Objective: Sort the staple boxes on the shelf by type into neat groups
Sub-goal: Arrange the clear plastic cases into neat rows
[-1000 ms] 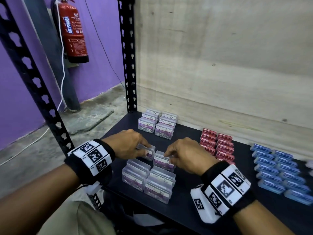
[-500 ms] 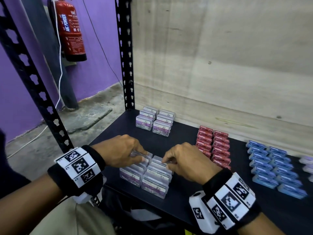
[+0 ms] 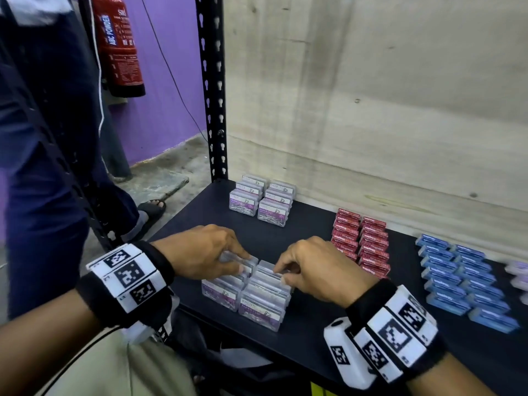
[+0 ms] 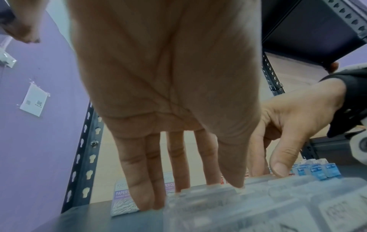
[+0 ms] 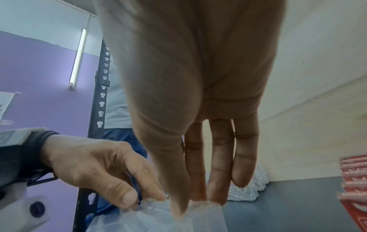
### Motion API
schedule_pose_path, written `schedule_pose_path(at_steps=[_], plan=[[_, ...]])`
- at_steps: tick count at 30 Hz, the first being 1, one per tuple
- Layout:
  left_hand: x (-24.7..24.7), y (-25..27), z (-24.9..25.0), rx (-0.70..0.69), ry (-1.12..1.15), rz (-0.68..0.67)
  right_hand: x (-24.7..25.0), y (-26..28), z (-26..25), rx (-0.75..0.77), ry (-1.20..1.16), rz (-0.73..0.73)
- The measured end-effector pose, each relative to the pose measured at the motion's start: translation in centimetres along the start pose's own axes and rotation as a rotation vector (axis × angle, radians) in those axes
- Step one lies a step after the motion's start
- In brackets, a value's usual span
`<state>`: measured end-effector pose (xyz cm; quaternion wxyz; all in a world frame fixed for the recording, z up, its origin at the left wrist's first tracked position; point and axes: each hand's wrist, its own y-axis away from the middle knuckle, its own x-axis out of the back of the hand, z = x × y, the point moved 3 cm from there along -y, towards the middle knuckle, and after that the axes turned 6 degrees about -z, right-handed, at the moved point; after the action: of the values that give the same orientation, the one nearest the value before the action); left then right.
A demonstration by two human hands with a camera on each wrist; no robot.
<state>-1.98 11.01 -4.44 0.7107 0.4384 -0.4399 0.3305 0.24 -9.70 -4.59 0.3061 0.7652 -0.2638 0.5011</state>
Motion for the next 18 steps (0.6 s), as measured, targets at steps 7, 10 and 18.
schedule_pose_path(at_steps=[7,10,18], plan=[[3.2,-2.7,-2.1,0.065,0.037,0.049,2.4,-2.2,1.0,-0.037,-0.087,-0.051],[4.7,-5.1,-3.6,0.138,0.027,0.149,3.9,-4.4,2.4,-0.097,-0.074,0.052],[5.3,-10.2,-6.5,0.205,0.017,0.202,4.8,-10.7,4.5,-0.179,0.099,0.09]])
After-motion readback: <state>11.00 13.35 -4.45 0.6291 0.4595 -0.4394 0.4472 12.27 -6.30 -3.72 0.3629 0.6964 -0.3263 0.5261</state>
